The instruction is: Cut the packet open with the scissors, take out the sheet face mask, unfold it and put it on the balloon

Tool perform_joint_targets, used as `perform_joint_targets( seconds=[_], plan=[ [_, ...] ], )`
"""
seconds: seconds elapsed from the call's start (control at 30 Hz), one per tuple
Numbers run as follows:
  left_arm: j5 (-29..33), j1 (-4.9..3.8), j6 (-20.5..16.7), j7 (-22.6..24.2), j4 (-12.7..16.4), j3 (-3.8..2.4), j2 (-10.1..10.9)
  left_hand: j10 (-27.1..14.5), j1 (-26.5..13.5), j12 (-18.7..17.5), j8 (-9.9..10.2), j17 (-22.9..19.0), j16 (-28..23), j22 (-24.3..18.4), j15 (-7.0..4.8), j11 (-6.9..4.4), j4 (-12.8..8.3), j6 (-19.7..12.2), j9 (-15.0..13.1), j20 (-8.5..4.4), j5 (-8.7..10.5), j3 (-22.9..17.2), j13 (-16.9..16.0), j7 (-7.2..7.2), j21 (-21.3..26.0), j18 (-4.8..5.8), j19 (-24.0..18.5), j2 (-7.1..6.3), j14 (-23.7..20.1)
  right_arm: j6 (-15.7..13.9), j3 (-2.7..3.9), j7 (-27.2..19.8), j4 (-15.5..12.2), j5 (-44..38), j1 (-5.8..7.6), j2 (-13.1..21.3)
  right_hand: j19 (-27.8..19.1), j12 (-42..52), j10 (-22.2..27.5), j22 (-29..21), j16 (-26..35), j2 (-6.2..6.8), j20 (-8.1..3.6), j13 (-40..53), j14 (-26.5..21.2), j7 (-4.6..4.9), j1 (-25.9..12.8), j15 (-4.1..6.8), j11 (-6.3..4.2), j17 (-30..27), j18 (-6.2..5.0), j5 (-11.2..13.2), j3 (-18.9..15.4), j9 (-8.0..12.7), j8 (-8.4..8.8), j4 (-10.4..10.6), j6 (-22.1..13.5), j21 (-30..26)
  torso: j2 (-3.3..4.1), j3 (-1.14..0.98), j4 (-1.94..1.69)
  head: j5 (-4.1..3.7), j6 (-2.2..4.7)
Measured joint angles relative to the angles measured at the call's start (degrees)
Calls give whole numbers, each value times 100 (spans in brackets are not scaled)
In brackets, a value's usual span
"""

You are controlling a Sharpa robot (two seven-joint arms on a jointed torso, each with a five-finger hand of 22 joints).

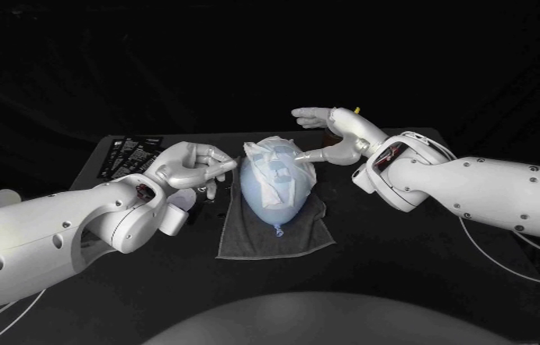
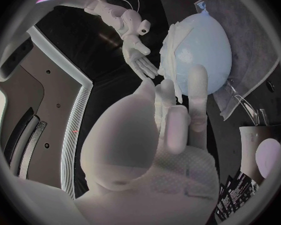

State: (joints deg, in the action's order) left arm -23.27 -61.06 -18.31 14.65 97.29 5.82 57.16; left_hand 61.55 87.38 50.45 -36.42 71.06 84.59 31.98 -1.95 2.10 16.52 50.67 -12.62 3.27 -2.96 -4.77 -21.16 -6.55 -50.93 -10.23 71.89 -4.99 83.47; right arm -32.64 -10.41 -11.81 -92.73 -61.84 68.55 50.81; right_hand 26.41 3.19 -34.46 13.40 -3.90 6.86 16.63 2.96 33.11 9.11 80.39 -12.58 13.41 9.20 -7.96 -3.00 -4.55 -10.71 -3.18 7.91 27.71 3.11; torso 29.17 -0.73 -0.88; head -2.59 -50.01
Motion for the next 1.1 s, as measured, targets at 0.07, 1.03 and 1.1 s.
perform_joint_targets(
  seconds=[0.07,1.03,1.1],
  plan=[
    [-108,4,27,-72,77,18,-1,40,-148,268,-48,282,130,593,-25,-41,0,18,-57,-21,0,0,-223,44,-517,58,125,-2,31,59,0,71,11,-158,12,-23,-45,0,-2,-76,23,-92,7,2,5,0,161,-18,27,-25,1,0,-218,-10,-11,202,47,0,1,1,-1,5,0],
    [-1240,61,-238,-1096,307,116,-415,950,-748,1990,-590,389,255,1805,-118,-215,14,146,-615,-129,0,448,-2832,231,-1587,188,131,-242,53,275,-8,718,-559,-1204,-11,222,-1166,-137,1533,-887,235,1121,19,-120,-1786,-89,138,88,-146,-658,308,0,-1264,482,145,942,-1029,-129,13,-4,5,-57,1],
    [-1336,62,-288,-1201,339,117,-460,994,-731,2074,-655,389,255,1887,-143,-249,23,152,-673,-141,-1,469,-2972,237,-1649,188,143,-224,57,371,-8,760,-466,-1232,-12,151,-1284,-137,1741,-924,235,1122,19,-120,-1948,-152,132,121,-156,-688,362,0,-1269,534,145,940,-1204,-129,13,-1,3,-64,1]
  ],
)
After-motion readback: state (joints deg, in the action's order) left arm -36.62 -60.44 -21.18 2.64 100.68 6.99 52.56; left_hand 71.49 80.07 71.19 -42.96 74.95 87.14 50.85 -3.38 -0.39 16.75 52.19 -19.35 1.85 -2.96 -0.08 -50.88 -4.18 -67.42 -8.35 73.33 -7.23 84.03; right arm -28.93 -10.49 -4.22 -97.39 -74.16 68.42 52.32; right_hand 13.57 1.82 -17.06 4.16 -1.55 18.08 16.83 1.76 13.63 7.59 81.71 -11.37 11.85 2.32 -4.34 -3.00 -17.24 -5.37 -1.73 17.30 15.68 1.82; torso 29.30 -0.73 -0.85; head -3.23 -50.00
